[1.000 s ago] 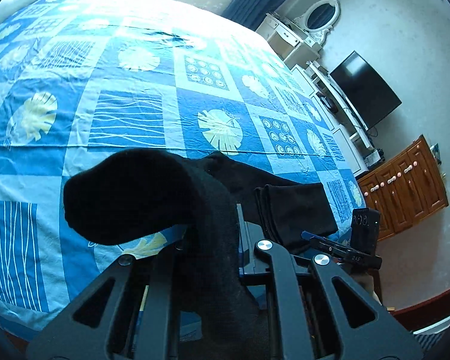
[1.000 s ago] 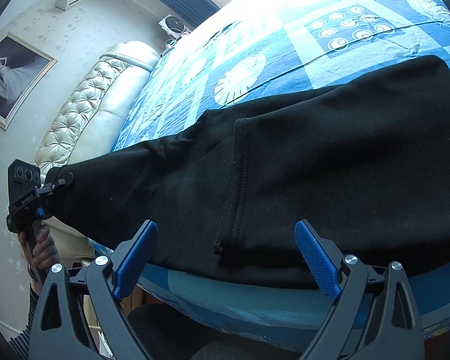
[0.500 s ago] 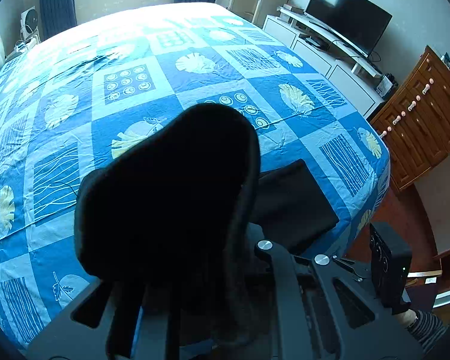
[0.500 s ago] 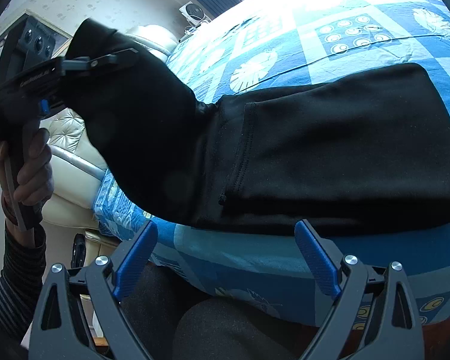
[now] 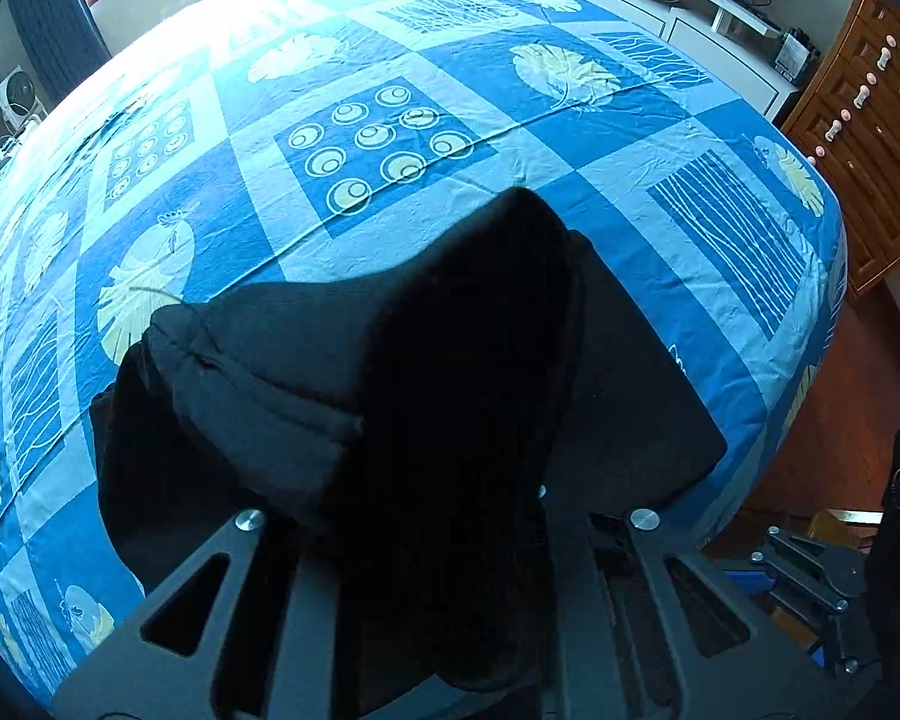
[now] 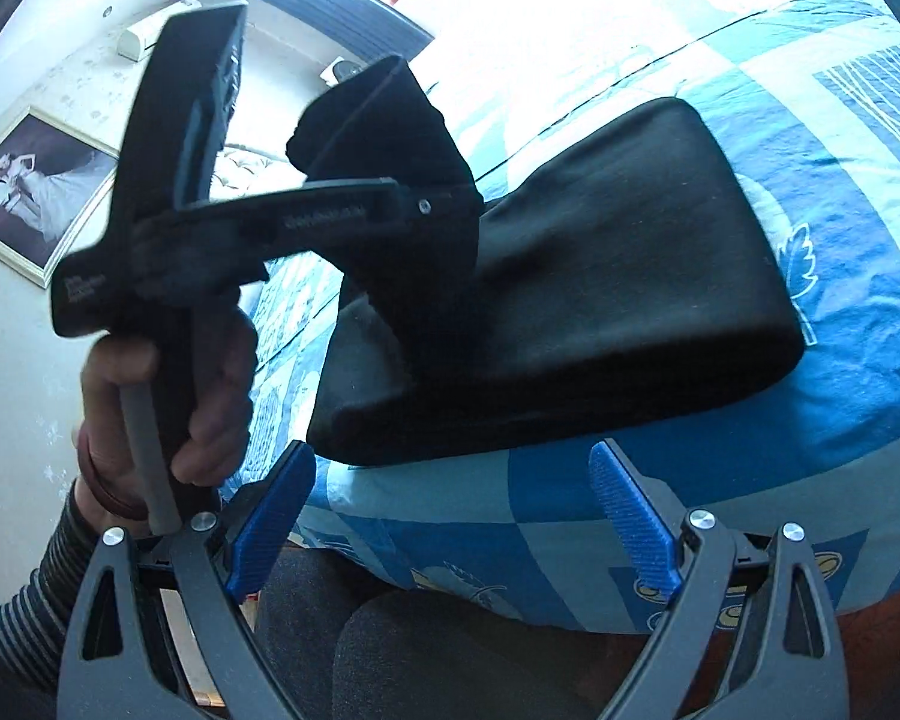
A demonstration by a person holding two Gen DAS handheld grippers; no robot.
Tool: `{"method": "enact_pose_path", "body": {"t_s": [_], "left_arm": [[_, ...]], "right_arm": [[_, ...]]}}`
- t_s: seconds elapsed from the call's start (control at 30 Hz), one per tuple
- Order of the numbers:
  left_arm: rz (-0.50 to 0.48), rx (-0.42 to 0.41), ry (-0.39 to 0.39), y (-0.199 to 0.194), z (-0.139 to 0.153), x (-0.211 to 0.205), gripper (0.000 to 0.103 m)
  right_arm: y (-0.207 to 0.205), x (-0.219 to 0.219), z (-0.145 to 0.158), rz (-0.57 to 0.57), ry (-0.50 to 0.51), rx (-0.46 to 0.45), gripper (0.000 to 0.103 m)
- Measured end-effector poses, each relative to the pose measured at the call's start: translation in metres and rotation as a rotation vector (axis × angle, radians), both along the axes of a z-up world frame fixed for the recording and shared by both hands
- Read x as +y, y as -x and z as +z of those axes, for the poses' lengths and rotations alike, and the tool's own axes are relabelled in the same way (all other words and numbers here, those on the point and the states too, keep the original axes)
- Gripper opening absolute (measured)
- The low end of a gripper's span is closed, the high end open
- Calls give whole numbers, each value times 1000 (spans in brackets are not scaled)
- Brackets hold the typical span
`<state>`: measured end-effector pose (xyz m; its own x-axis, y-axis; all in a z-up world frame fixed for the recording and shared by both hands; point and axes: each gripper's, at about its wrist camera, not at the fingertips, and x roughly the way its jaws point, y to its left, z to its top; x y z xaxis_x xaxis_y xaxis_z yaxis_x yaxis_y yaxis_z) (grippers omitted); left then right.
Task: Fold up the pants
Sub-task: 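Lift the bundle end with the left gripper and fold it over onto the bundle, then open the left gripper and move it to the folded bundle edge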
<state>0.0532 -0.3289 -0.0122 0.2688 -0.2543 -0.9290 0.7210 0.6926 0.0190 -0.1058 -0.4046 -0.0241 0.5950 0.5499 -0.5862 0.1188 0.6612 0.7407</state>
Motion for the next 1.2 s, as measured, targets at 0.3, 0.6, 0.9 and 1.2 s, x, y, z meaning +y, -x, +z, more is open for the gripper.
{"method": "enact_pose_path", "body": {"t_s": [0.3, 0.6, 0.9, 1.2], "left_arm": [[28, -38, -19, 6, -21, -8, 12], [56, -27, 8, 5, -24, -8, 15], [19, -48, 212, 49, 1, 8, 72], [206, -101, 443, 80, 30, 131, 91]], "right_arm": [[11, -29, -5, -88, -31, -6, 93], [10, -34, -5, -113, -1, -3, 93], [22, -41, -6, -173, 52, 16, 93], [2, -33, 25, -176, 159, -67, 93]]}}
